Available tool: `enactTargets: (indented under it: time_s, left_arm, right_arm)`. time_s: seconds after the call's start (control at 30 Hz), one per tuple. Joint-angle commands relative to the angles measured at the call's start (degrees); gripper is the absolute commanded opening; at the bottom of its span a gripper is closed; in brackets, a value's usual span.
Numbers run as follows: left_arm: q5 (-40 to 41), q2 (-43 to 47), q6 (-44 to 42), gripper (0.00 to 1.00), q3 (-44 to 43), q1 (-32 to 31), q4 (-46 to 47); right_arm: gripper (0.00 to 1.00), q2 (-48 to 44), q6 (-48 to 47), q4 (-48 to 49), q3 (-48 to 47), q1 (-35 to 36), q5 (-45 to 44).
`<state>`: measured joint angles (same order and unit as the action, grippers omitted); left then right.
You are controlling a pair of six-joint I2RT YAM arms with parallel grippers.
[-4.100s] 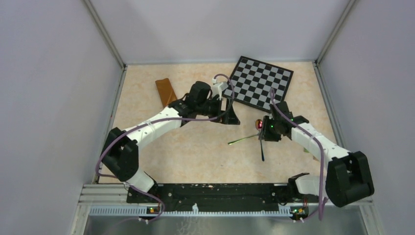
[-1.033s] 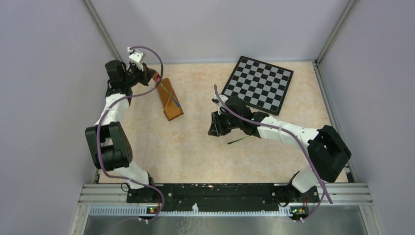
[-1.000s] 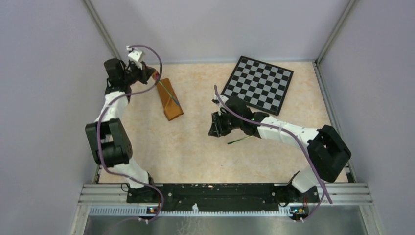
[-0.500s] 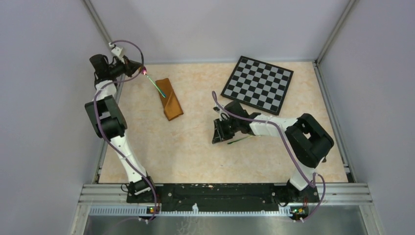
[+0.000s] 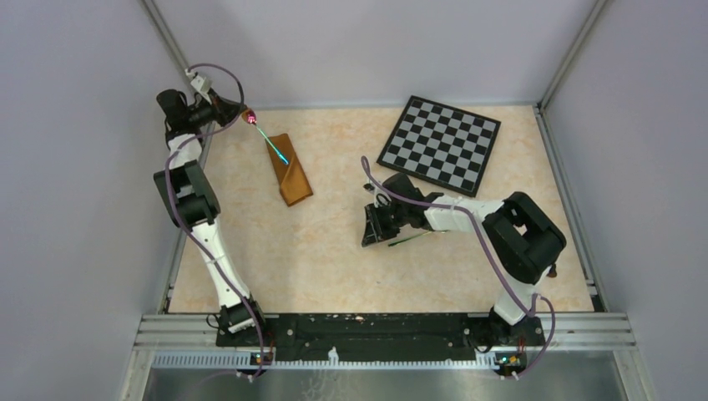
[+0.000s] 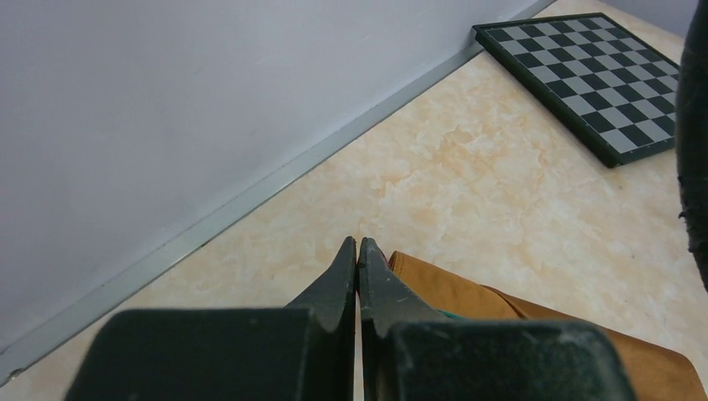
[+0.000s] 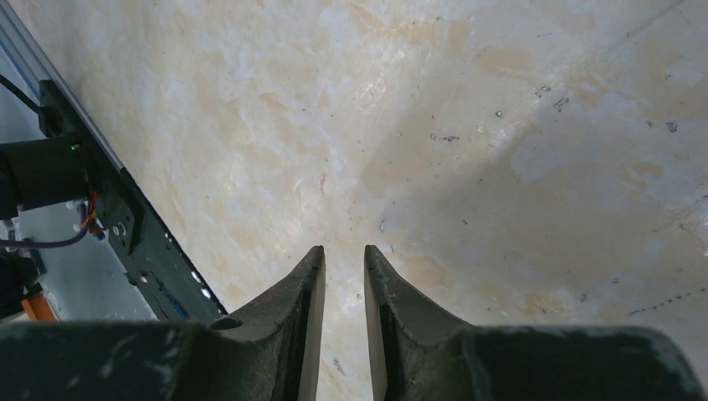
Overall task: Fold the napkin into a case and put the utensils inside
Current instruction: Insert the spoon into the folded napkin.
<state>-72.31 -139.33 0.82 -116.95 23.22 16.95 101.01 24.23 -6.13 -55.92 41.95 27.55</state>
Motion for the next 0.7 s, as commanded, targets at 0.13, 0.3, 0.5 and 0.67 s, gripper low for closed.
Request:
enactTargets:
  time_s: [0.13, 0.3, 0.5, 0.67]
  left_arm:
    - [-7.2, -3.3, 3.7, 0.00, -5.4, 0.4, 0.0]
    - [-8.6, -4.9, 5.7, 0.00, -6.1, 0.3, 0.6]
    - [-10.5, -7.2, 8.1, 0.00, -7.7, 0.0, 0.9]
    - [-11.4, -8.6, 9.4, 0.00, -8.3, -0.8, 1.5]
  right_arm:
    - [0.23, 0.9, 0.4, 2.6, -2.0, -0.4, 1.4]
    - [0.23, 1.3, 0.7, 3.2, -1.9, -0.4, 2.0]
    - [0.23, 1.3, 0.7, 3.1, -1.8, -0.4, 2.0]
    - [0.22, 1.4, 0.7, 3.4, -1.5, -0.4, 2.1]
